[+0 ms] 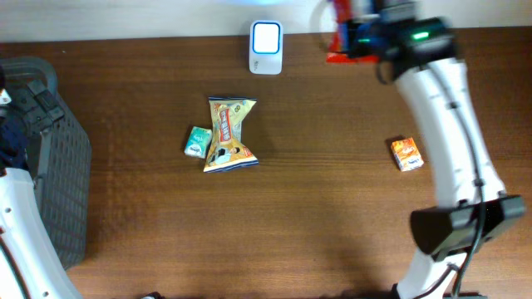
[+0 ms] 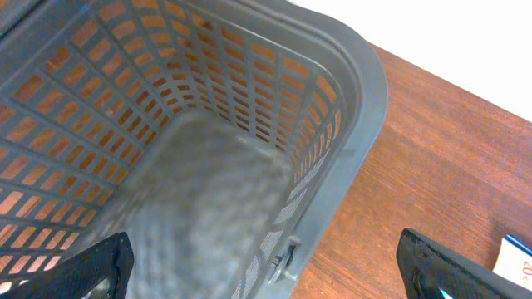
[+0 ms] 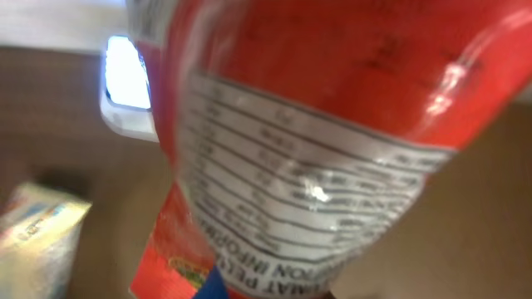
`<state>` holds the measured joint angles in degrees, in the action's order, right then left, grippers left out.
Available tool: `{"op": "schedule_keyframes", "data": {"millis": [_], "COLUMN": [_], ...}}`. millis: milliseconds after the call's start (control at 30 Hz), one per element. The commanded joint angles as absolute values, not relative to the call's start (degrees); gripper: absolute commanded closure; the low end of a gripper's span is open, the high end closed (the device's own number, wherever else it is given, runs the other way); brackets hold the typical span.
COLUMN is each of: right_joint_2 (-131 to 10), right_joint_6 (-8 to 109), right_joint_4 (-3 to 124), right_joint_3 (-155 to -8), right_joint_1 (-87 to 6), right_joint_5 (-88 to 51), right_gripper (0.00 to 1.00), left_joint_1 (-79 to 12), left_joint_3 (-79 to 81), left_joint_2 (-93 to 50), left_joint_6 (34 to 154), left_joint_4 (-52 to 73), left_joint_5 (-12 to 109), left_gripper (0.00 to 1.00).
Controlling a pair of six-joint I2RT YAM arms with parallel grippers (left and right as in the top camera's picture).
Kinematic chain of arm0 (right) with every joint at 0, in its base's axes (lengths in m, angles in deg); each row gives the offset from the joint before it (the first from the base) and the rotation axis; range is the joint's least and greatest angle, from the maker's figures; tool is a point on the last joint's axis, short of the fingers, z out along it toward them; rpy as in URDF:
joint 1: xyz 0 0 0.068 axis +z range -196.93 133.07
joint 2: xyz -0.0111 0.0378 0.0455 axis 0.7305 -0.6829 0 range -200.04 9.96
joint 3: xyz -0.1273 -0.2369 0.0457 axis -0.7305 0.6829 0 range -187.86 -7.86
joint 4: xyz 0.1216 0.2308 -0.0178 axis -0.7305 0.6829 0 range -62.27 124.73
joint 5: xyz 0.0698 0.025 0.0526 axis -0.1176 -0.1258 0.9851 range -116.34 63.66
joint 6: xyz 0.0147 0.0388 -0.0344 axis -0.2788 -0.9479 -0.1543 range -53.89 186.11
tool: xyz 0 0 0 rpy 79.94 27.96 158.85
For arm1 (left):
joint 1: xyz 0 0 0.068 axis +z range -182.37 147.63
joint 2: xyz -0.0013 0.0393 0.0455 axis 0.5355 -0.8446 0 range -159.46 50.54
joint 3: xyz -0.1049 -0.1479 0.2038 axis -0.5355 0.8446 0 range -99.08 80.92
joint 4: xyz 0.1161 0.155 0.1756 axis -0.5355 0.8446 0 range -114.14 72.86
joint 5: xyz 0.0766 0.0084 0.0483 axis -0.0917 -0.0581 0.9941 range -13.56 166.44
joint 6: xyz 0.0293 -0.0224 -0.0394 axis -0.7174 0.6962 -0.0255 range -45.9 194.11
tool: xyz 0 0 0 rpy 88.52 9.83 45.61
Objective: Scan the item barcode
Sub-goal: 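Carry the red bag right and drop it beside the orange box, then move the right gripper to the yellow-white bag and grasp it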
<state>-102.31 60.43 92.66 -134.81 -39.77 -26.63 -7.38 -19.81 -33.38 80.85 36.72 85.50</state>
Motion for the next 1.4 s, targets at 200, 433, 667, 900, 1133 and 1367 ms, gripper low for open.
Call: {"op": "schedule_keyframes", "data": {"millis": [200, 433, 667, 900, 1133, 1367], "right_joint_2": [-115.86, -123.29, -120.56, -117.45, -119.33, -122.35], "right_joint_6": [44.65, 44.81, 44.83, 48.30, 51.36, 53.68], "right_joint_4": [108.52, 104.81, 108.90, 119.76, 112.24, 105.84], "right_joint_3": [-130.13, -126.09, -132.63, -147.27, -146.94, -146.46], "right_joint_1": [-63.48, -65.71, -65.80, -53.60, -33.67, -19.51], "right_joint_5": [-11.40, -12.23, -10.06, -7.64, -8.60, -13.54], "right_gripper": [0.96, 0.02, 0.02, 0.02, 0.02, 0.02], "left_joint_1": [-7.16, -7.16, -7.16, -7.16, -7.16, -7.16], "left_joint_3": [-19.94, -19.96, -19.94, -19.96, -19.94, -19.96], "left_joint_2": [-33.66, -33.66, -33.66, -33.66, -33.66, -33.66], "left_joint_6": [81.37, 81.37, 81.37, 81.37, 81.37, 81.37], "left_joint_4": [36.65, 36.65, 36.65, 36.65, 36.65, 36.65], "left_joint_5": [85.72, 85.72, 85.72, 85.72, 85.72, 85.72], "left_gripper": [0.01, 0.01, 0.01, 0.01, 0.01, 0.01]}}
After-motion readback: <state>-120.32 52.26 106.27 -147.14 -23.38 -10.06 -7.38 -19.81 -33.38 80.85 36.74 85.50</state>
